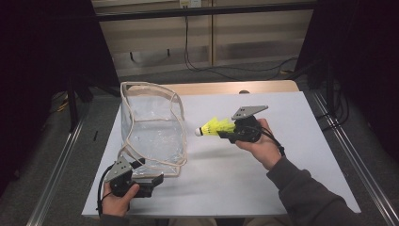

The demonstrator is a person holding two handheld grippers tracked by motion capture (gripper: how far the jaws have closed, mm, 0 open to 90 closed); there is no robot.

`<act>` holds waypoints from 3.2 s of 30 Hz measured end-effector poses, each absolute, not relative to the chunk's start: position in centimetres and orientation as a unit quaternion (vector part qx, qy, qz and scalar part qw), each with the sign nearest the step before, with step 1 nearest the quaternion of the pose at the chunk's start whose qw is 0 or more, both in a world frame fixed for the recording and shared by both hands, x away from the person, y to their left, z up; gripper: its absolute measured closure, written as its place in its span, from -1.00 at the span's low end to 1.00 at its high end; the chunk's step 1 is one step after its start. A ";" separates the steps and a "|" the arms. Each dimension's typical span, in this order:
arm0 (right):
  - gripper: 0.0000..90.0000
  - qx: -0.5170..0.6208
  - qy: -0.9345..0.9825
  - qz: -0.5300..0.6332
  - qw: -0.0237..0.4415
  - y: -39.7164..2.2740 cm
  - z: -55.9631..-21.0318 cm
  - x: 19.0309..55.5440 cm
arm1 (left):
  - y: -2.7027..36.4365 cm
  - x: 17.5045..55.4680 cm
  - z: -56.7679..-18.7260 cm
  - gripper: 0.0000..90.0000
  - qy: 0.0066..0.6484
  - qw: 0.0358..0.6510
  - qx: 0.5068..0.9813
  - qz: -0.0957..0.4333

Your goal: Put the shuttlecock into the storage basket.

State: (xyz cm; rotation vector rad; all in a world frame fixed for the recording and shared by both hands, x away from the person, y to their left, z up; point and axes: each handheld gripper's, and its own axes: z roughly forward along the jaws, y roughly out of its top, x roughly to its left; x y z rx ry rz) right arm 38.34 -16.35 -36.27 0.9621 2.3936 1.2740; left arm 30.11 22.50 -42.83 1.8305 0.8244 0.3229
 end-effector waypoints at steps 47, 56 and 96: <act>0.77 0.308 0.829 0.448 0.133 -15.4 -30.9 39.3 | 22.5 30.1 -42.8 -0.92 0.344 0.524 0.767 0.136; 0.77 0.300 0.832 0.449 0.131 -14.9 -29.9 39.4 | 22.5 30.1 -42.8 -0.92 0.343 0.526 0.767 0.136; 0.77 0.251 0.848 0.449 0.126 -11.5 -25.7 39.3 | 22.5 30.1 -42.8 -0.92 0.343 0.524 0.767 0.136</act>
